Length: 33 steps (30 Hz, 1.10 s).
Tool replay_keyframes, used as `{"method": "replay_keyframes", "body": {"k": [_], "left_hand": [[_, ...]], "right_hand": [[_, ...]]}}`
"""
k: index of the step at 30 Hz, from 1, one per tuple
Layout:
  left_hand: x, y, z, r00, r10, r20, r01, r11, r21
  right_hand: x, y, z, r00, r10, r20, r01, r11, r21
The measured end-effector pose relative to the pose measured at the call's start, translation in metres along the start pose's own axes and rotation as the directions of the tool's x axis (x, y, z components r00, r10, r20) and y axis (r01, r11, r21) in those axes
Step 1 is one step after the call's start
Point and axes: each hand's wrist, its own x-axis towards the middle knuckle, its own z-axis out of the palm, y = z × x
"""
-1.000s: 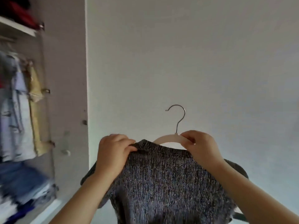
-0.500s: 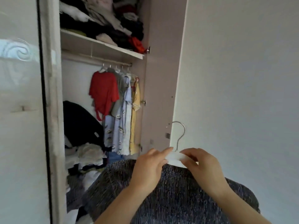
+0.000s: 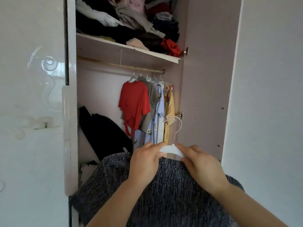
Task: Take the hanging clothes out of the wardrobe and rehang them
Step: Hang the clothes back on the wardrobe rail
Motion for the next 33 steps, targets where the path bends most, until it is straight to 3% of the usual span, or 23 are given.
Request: {"method": "replay_keyframes", "body": {"k": [5, 14, 21, 33], "left_hand": [[0.056, -0.062, 0.033, 0.994, -0.031, -0.108, 0.038, 0.997, 0.067], [0.151, -0.178, 0.101, 0.979, -0.111, -0.170, 0.141, 0.973, 0.181], [0.223, -0.265, 0.137, 0.969, -0.067, -0.238, 0.142, 0.937, 0.318], [0.348, -0.416, 0.147, 0.972, -0.098, -0.212, 0.191, 0.856, 0.481]], "right_hand": [[0.079, 0.025, 0.050, 0.998, -0.015, -0.067, 0.019, 0.999, 0.047], [0.219, 0.094, 0.161, 0.987, -0.124, -0.103, 0.138, 0.980, 0.146], [0.335, 0.138, 0.232, 0.962, -0.242, -0.129, 0.263, 0.945, 0.192], [0.521, 0.144, 0.316, 0.933, -0.320, -0.167, 0.324, 0.946, -0.005]]}}
